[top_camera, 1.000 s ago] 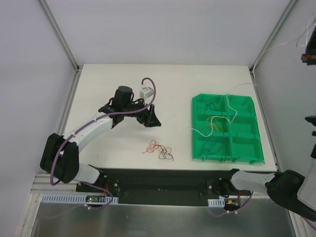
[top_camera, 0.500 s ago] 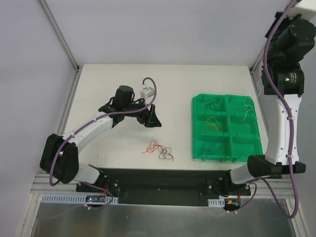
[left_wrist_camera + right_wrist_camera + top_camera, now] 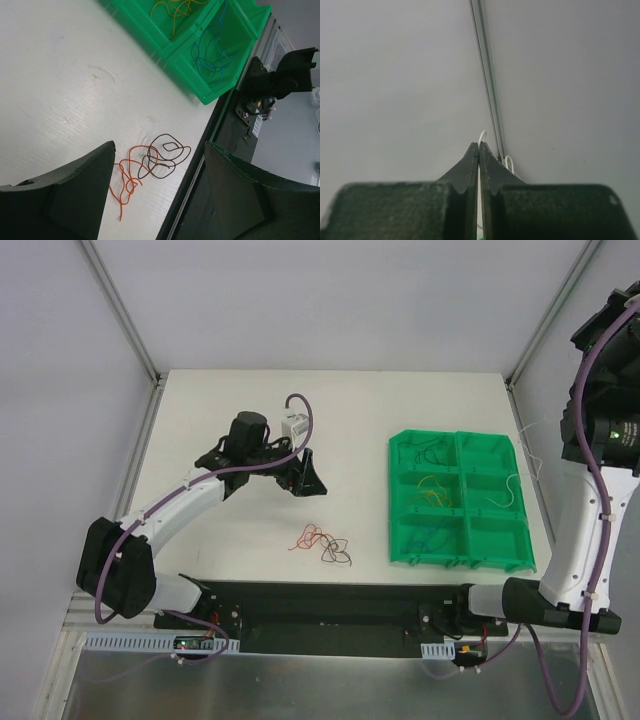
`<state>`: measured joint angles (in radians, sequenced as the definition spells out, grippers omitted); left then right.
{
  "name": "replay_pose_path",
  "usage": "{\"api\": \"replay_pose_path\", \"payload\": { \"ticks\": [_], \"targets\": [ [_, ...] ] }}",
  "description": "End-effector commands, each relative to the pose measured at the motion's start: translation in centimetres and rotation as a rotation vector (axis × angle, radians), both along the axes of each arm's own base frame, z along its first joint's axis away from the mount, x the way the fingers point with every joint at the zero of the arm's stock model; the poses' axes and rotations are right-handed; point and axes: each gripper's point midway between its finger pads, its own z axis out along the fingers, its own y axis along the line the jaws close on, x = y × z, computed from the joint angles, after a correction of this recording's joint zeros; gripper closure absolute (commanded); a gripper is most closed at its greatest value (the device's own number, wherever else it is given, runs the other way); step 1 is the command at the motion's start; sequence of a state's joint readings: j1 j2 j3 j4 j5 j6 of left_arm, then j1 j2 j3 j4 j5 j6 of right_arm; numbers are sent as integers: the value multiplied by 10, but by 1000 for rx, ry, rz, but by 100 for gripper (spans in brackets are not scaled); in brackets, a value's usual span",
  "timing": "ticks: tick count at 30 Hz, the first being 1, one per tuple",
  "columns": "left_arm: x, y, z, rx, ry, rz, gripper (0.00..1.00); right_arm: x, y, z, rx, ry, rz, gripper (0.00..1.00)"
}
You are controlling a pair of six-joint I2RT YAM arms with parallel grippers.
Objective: Untangle the cables
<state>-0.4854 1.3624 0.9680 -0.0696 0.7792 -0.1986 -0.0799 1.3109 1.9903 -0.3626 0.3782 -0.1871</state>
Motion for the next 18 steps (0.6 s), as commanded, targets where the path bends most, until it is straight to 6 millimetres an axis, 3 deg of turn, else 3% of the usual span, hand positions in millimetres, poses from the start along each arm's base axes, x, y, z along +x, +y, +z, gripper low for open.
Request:
{"api": "replay_pose_path", "payload": {
  "ticks": [1, 5, 8, 11, 18],
  "targets": [
    [1, -2, 22, -14, -45, 12, 29, -28, 11, 28, 26, -53, 63, 100],
    [6, 0, 14, 27, -22, 39, 29, -51, 21, 40, 57, -83, 105, 100],
    [9, 3, 8, 58, -3, 60, 29, -60, 33, 35, 94, -77, 168, 100],
    [9, 2, 8, 57, 6, 58, 29, -64, 34, 14, 120, -47, 169, 100],
    [7, 3, 5, 60, 20, 59, 30, -59, 20, -63, 121, 130, 81, 100]
  ]
}}
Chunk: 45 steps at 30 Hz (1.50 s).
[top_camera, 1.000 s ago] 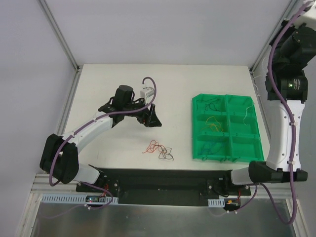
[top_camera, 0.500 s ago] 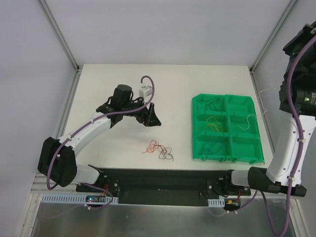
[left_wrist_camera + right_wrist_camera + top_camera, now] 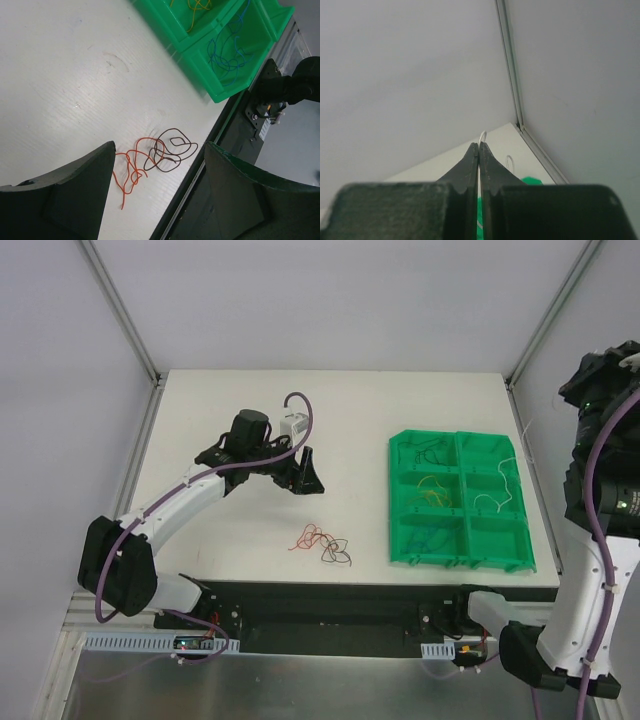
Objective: Untangle the cables
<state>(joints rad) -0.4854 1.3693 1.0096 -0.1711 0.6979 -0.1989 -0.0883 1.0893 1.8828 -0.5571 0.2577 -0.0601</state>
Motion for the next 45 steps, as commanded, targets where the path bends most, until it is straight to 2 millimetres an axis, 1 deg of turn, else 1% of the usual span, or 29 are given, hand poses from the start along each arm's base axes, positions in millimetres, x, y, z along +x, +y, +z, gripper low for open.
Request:
{"api": "replay_pose_path", "payload": {
  "ticks": [1, 3, 5, 7, 9, 11, 12, 13, 16, 18, 22, 24, 25, 26, 27, 29, 31, 36, 40, 43, 45],
  "targets": [
    [2, -6, 12, -14, -16, -4, 30, 11, -12, -52, 11, 128, -64, 100],
    [1, -6, 11, -17, -5, -6, 29, 14, -15, -74, 15, 172, -74, 100],
    [1, -7, 10, -17, 1, -6, 29, 24, -13, -105, 41, 229, -61, 100],
    [2, -6, 9, -9, -8, 0, 29, 35, -7, -134, 83, 285, -26, 100],
    [3, -4, 7, 0, -11, 8, 29, 46, 2, -160, 144, 326, 24, 100],
    [2, -5, 6, 0, -8, 6, 29, 51, 9, -182, 193, 369, 53, 100],
    [2, -5, 6, 1, -10, 3, 29, 51, 10, -194, 208, 394, 56, 100],
    [1, -6, 5, 4, -11, 2, 30, 50, 11, -202, 225, 408, 53, 100],
    [-2, -8, 6, 5, -14, -8, 29, 41, 6, -230, 260, 457, 17, 100],
    [-3, -10, 6, 5, -12, -15, 29, 31, -1, -248, 259, 507, -30, 100],
    [-5, -12, 4, 11, -11, -22, 29, 10, -25, -274, 181, 618, -158, 100],
    [-6, -13, 5, 10, -11, -26, 29, 4, -33, -293, 146, 688, -201, 100],
    [-7, -13, 5, 11, -8, -29, 29, 4, -35, -304, 142, 721, -207, 100],
    [-7, -14, 5, 11, -8, -30, 29, 5, -33, -314, 140, 751, -192, 100],
    [-7, -14, 4, 12, -7, -29, 29, 10, -24, -329, 156, 779, -137, 100],
    [-6, -13, 4, 16, -11, -27, 29, 21, -13, -349, 188, 805, -68, 100],
    [-6, -12, 3, 23, -16, -23, 29, 26, -7, -373, 225, 862, -44, 100],
    [0, -7, 2, 63, -39, -3, 29, 44, -3, -413, 257, 973, -12, 100],
    [1, -4, -1, 76, -47, 2, 29, 48, -12, -443, 276, 1074, -40, 100],
    [0, -4, -2, 80, -45, 4, 29, 48, -11, -456, 295, 1115, -26, 100],
    [0, -3, -2, 80, -46, 5, 29, 48, -6, -462, 309, 1126, -1, 100]
  ]
}}
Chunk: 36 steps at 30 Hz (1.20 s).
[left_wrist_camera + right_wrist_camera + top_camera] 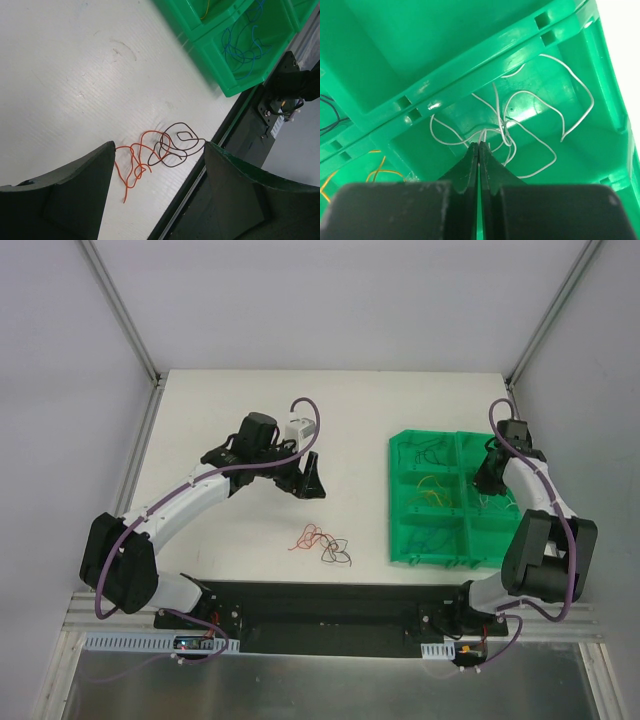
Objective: Untangle the cables
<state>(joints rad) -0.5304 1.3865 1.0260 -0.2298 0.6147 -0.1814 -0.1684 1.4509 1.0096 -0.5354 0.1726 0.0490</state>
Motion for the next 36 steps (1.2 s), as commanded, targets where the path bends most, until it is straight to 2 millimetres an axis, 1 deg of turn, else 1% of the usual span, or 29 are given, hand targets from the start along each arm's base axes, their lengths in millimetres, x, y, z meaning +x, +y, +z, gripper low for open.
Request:
{"api": "replay_pose_path", "payload": {
  "ticks": [1, 3, 7, 8, 9, 10, 11, 12, 14, 17, 19, 21, 23, 24, 25, 26, 27, 28, 29, 30, 31, 32, 34, 35, 36],
  "targets": [
    [5, -1, 12, 0, -58, -6, 29, 12, 5, 2, 44, -35, 23, 100],
    [4, -2, 13, -2, -56, -9, 29, 12, 8, -2, 61, -25, 34, 98],
    [3, -2, 15, -8, -61, -9, 29, 16, 3, 0, 38, 2, 47, 89],
    [3, -2, 16, -9, -63, -11, 29, 15, 2, 2, 34, 14, 45, 85],
    [2, -2, 15, -6, -63, -9, 29, 14, 2, 5, 36, 23, 45, 77],
    [2, -2, 14, -3, -61, -9, 29, 12, 4, 11, 40, 28, 49, 70],
    [3, -2, 15, -4, -69, -8, 29, 12, 5, 19, 35, 19, 55, 56],
    [3, -2, 15, -3, -68, -7, 29, 9, 6, 28, 22, 11, 60, 47],
    [3, -2, 16, -6, -67, -8, 29, 4, 7, 50, -11, -37, 64, 36],
    [1, -4, 15, -12, -53, -13, 28, -7, 11, 83, -75, -87, 107, 27],
    [1, -4, 14, -13, -46, -16, 28, -13, 20, 98, -112, -110, 148, 24],
    [1, -4, 14, -13, -46, -16, 28, -19, 33, 107, -129, -122, 201, 23],
    [1, -4, 12, -8, -44, -16, 28, -20, 61, 112, -85, -159, 299, 23],
    [1, -4, 11, -5, -39, -16, 29, -20, 84, 112, -35, -193, 374, 23],
    [2, -5, 10, -3, -33, -16, 29, -19, 113, 112, 34, -238, 466, 23],
    [2, -5, 8, -1, -22, -16, 30, -24, 143, 109, 113, -265, 567, 23],
    [2, -6, 7, -2, -9, -20, 31, -30, 167, 108, 152, -287, 650, 23],
    [1, -8, 5, -5, 4, -26, 32, -36, 189, 101, 179, -292, 720, 22],
    [0, -9, 4, -9, 19, -30, 33, -46, 208, 92, 211, -279, 776, 21],
    [-1, -11, 2, -12, 34, -36, 34, -60, 233, 84, 253, -260, 861, 21],
    [-1, -12, 0, -14, 49, -38, 35, -75, 250, 69, 285, -221, 922, 22],
    [-1, -13, -3, -12, 63, -38, 36, -86, 265, 62, 321, -212, 957, 22],
    [-1, -15, -9, -10, 94, -39, 39, -110, 290, 47, 351, -186, 1042, 22],
    [0, -16, -14, -6, 116, -36, 41, -121, 302, 43, 367, -189, 1089, 22],
    [-1, -18, -18, -9, 139, -36, 42, -131, 310, 36, 372, -180, 1129, 22]
  ]
}}
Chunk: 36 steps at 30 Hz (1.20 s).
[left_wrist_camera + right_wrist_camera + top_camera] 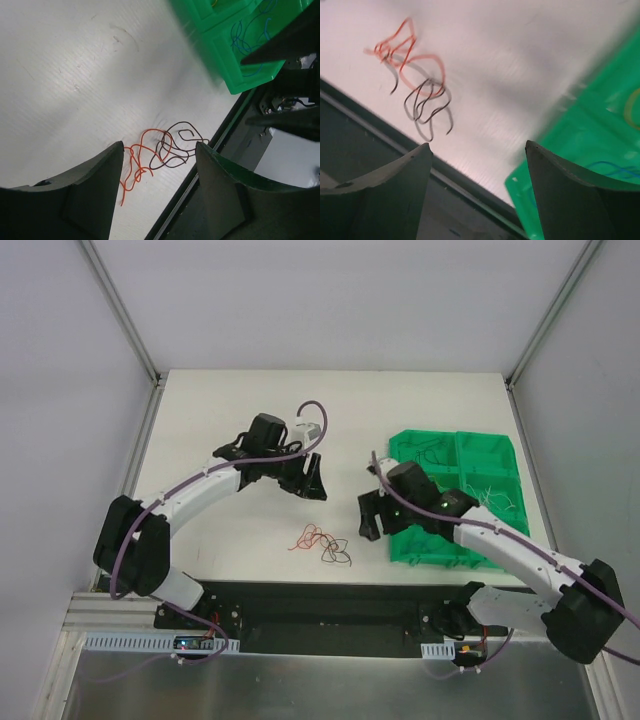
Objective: Untangle the cables
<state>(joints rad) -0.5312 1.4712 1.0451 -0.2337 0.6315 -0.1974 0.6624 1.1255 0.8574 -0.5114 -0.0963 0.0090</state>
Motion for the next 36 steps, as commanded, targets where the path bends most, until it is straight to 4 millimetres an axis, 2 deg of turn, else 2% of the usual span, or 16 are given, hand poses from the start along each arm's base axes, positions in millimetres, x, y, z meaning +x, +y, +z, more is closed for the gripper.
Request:
{"api": "replay_pose_path", "payload": {
  "ticks": [1, 4, 8, 12, 15, 17, 21, 25, 31, 34, 36],
  "targets": [
    [-5, -14, -4, -33, 91, -33, 43, -34, 51, -10, 114, -4, 157, 22],
    [-8, -19, -24, -29, 201, -27, 46, -41, 68, -25, 161, -1, 177, 24],
    [-19, -20, -47, -10, 341, 13, 49, -44, 78, -48, 186, 18, 148, 30],
    [-27, -18, -55, 12, 382, 62, 44, -28, 73, -61, 163, 11, 12, 32],
    [-27, -9, -59, 54, 333, 133, 42, -23, 75, -71, 169, 73, -57, 36],
    [-25, -2, -61, 80, 291, 189, 43, -21, 86, -71, 235, 109, -63, 40],
    [-26, 8, -59, 59, 207, 271, 44, -25, 94, -76, 274, 162, -73, 41],
    [-36, 14, -61, 32, 167, 278, 42, -31, 106, -76, 318, 203, -36, 43],
    [-43, 22, -59, 33, 103, 245, 38, -23, 103, -59, 321, 144, -41, 35],
    [-39, 20, -51, 6, 41, 231, 36, -19, 104, -62, 303, 140, -49, 35],
    [-39, 21, -48, -8, 16, 220, 32, -14, 107, -66, 274, 156, -59, 40]
  ]
}}
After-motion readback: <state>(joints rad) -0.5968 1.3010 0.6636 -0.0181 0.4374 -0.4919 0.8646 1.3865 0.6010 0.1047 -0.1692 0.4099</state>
